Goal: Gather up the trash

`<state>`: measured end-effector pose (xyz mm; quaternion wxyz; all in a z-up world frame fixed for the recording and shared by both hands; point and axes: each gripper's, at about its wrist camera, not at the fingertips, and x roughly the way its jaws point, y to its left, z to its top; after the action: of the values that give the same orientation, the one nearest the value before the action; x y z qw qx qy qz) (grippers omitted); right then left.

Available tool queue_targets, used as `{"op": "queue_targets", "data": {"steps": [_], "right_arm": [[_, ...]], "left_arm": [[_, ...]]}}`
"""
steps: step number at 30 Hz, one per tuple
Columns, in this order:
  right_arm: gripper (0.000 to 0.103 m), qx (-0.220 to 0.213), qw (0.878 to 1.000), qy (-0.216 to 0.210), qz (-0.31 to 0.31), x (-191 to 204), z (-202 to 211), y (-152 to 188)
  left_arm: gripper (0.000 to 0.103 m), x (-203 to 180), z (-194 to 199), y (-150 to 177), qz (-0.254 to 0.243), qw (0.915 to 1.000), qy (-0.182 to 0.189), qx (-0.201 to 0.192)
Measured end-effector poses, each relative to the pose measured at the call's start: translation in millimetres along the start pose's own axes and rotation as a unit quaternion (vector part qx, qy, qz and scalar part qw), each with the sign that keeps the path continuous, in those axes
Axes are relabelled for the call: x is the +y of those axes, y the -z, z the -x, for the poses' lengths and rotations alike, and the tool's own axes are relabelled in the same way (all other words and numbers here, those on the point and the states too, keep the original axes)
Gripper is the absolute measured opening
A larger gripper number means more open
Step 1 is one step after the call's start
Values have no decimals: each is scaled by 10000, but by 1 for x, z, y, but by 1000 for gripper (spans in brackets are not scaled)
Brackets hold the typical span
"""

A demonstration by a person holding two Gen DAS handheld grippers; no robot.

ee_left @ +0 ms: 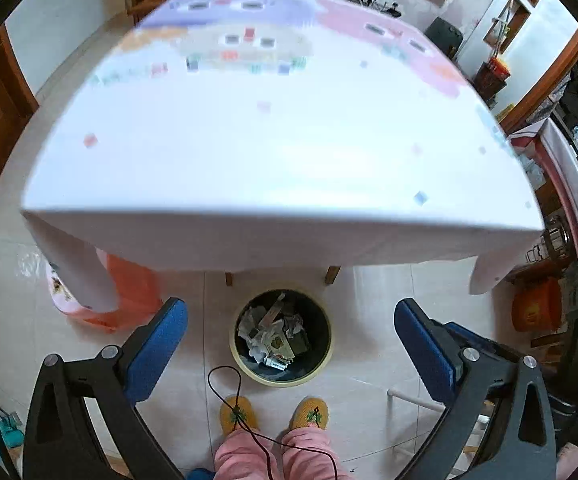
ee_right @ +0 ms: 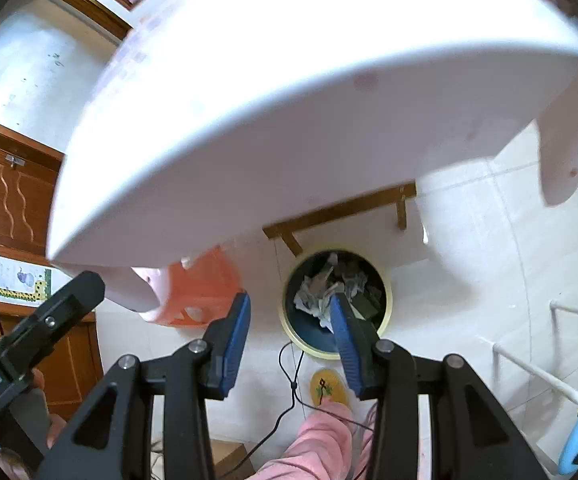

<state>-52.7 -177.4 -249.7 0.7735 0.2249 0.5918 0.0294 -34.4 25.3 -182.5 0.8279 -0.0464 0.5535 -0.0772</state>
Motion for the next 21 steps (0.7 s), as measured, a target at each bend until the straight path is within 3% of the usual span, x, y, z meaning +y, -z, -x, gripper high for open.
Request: {"op": "queue_targets", "data": {"steps": [8, 21], "right_arm": [[42, -519, 9986, 28, 46, 34, 85, -24], [42, -1458, 9883, -3, 452, 86, 182, -39]], "left_arm": [[102, -8, 77, -27, -73, 9983, -248, -528], [102, -32, 175, -48, -386, 9897, -551, -1265]]}}
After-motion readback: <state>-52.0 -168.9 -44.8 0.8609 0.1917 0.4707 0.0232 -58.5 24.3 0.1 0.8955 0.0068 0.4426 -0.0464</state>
